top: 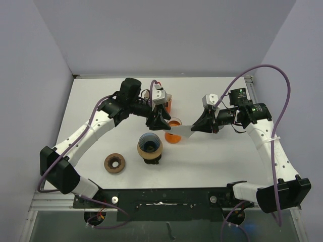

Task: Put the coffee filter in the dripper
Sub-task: Place the coffee filter in the coffee dripper.

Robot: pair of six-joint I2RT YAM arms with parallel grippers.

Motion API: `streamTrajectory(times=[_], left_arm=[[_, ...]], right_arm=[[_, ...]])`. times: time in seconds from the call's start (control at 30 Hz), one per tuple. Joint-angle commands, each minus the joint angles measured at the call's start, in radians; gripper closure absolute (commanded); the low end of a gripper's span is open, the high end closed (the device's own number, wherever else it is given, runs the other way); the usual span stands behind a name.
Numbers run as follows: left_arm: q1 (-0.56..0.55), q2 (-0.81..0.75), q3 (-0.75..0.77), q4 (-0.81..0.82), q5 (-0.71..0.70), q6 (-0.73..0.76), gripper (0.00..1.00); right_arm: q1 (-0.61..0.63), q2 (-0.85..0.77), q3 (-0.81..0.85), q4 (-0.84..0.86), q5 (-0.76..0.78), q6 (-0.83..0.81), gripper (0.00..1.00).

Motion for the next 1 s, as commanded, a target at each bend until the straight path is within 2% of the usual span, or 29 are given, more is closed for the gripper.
streamTrajectory(times=[0.0,0.47,0.97], left_arm=[[-0.004,-0.011,0.024,0.007,-0.003,0.017,0.51],[0.045,-0.037,0.028,0.062,0.106,-0.059,0.51],[0.005,-0.011,0.019,0.009,-0.014,0.023,0.51]], right_arm=[[-0.003,-0.021,0.012,0.019,-0.035,-0.005,1.00],[-0.002,-0.027,0.003,0.022,-0.029,-0.005,1.00],[-0.002,-0.025,0.012,0.016,-0.035,-0.005,1.00]])
